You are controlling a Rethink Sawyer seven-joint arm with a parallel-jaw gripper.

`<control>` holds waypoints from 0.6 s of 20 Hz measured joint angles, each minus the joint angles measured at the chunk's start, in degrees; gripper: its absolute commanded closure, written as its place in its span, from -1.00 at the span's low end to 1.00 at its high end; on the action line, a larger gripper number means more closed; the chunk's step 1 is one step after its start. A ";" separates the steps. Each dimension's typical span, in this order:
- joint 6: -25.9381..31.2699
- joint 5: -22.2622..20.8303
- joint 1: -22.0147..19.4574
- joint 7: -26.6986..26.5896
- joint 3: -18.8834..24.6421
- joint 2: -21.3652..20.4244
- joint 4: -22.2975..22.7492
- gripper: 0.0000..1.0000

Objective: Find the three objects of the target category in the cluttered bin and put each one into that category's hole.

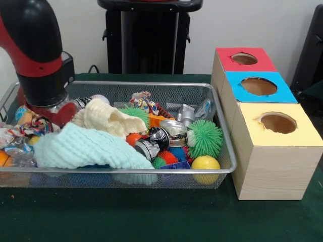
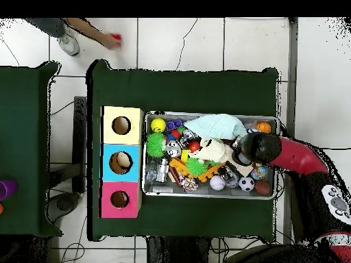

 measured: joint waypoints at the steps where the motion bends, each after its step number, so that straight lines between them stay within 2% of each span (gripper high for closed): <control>1: -0.83 -0.18 0.39 0.00 -0.21 0.08 0.20 -1.00; 9: -7.54 -0.43 5.06 0.11 -4.13 0.21 2.20 -1.00; 12: -9.43 -0.05 7.98 0.57 -6.86 0.08 2.36 -1.00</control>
